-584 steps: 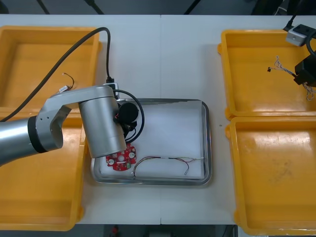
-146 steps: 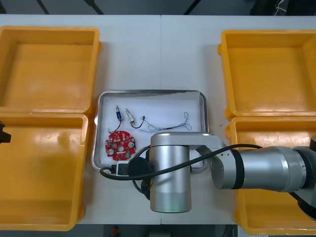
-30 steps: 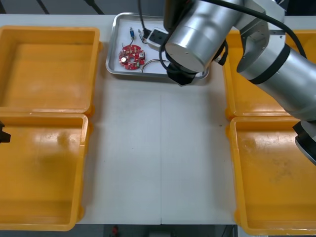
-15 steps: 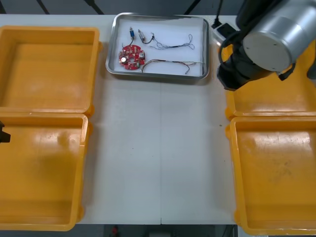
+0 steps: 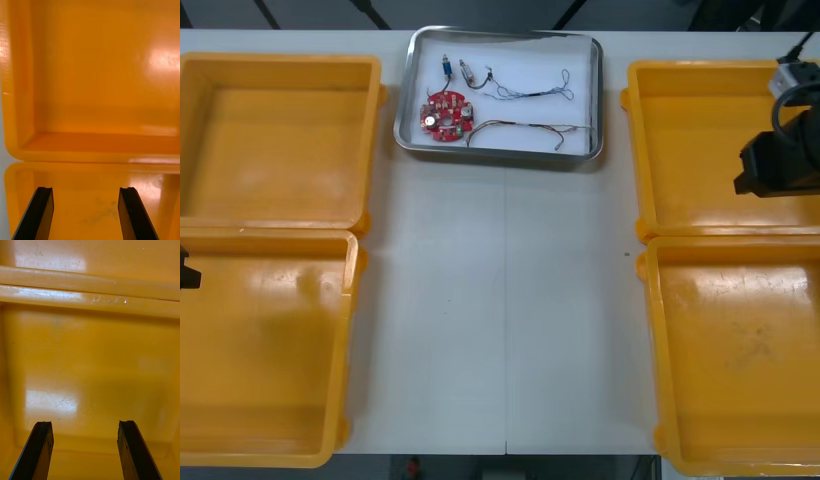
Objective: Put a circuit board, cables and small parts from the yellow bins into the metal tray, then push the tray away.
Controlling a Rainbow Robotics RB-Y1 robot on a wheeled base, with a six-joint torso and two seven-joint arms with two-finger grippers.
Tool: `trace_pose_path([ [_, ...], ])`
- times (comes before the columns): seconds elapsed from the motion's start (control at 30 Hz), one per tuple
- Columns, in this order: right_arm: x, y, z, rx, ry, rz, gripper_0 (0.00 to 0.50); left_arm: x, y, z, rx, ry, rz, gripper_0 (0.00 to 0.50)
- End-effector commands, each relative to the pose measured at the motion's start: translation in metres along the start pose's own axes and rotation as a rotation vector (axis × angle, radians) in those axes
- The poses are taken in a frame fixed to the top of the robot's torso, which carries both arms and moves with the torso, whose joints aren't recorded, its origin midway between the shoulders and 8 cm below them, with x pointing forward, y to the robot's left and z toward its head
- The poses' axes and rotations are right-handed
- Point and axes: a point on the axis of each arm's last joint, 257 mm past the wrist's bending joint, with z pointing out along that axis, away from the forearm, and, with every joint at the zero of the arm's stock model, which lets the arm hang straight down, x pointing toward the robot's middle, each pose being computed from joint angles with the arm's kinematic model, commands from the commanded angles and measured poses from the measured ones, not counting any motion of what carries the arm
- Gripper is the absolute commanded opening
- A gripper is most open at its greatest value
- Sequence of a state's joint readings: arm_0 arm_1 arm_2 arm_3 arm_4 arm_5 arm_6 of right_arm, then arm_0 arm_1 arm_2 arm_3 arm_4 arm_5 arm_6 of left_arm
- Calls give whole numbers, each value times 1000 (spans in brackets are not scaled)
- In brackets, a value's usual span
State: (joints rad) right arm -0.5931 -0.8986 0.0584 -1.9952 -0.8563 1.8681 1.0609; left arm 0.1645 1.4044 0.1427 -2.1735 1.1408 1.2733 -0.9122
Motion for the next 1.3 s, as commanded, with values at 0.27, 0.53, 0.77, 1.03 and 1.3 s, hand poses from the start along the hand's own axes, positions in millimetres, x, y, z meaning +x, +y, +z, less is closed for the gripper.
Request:
trace_pose_path([
  [0.27, 52, -76, -20, 21, 45, 193, 500, -11, 9, -8, -32, -27, 79, 500],
  [0.53, 71, -86, -19, 30, 77, 215, 500, -11, 9, -8, -32, -27, 79, 500],
  [0.77, 75, -78, -20, 8, 90, 187, 500, -11, 9, -8, -32, -27, 79, 500],
  [1.03, 96, -69, -19, 12, 104, 142, 500, -11, 9, -8, -32, -27, 79, 500],
  [1.3, 121, -71, -19, 27, 126, 120, 500, -11, 9, -8, -32, -27, 79, 500],
])
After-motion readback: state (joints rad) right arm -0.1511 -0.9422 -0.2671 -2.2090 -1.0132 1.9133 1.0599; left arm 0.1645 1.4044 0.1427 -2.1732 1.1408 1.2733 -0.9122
